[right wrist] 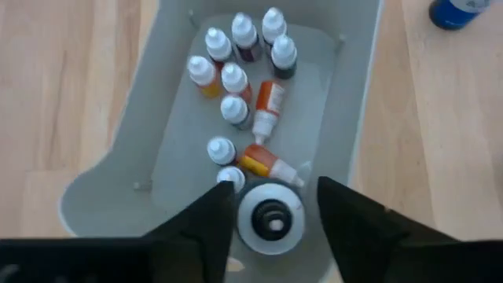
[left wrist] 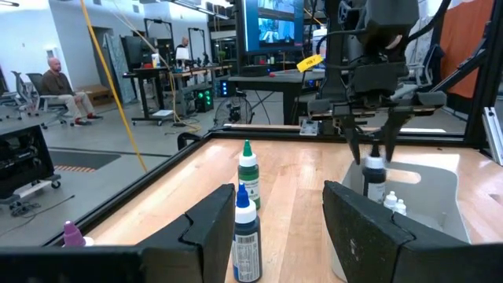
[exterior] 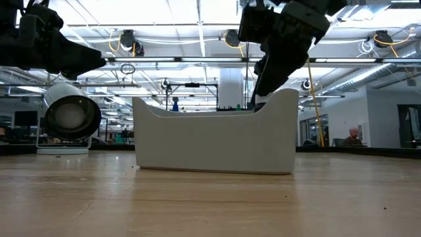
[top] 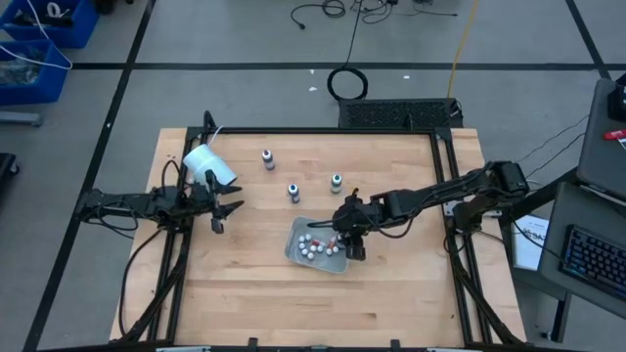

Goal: Pick & Place food coloring
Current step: Put the black food coloring bottle into the bin, then put the green food coloring bottle into the bin

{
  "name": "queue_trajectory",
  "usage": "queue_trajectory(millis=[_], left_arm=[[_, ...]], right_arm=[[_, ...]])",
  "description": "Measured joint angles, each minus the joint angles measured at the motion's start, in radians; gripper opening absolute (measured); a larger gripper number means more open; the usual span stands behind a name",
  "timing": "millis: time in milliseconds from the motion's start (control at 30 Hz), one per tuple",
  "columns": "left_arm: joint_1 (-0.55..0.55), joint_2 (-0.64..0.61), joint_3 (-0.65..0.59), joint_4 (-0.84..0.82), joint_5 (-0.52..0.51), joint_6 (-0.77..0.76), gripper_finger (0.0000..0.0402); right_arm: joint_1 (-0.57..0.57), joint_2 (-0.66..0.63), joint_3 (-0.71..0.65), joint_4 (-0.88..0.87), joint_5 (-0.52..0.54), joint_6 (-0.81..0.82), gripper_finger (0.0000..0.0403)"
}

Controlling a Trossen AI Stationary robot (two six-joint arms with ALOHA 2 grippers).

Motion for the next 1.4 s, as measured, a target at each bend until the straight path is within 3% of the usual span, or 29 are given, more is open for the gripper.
queue_trajectory(millis=[200,533,733,833,967,1100,1400], left_arm=[[0.000,0.000,0.000,0.000,0.000,0.000,0.0196],[0.000,0.000,0.000,0.000,0.000,0.000,0.0196],[0.000,0.000,0.000,0.000,0.000,0.000,0.0196],[0.000,0.000,0.000,-0.001,0.000,0.000,0.0196],[0.000,0.000,0.000,-0.001,0.000,0.000,0.0196],[0.000,0.000,0.000,-0.001,0.000,0.000,0.0196],[0.000,0.000,0.000,0.000,0.000,0.000,0.0196]], right_arm=[[0.013,0.000,0.000,0.013,0.000,0.002,0.0229],[-0.007,-0.039,0.102,-0.037,0.003,-0.087,0.0219],[-0.131,-0.055,0.199,-0.166,0.108,-0.192,0.0223],[-0.239,-0.053,0.200,-0.191,0.105,-0.217,0.0223],[-0.373,-0.049,0.200,-0.193,0.077,-0.249,0.0223],[-0.469,-0.027,0.186,-0.150,-0.038,-0.261,0.0224],[-0.482,0.101,0.176,-0.123,-0.103,-0.298,0.0224]])
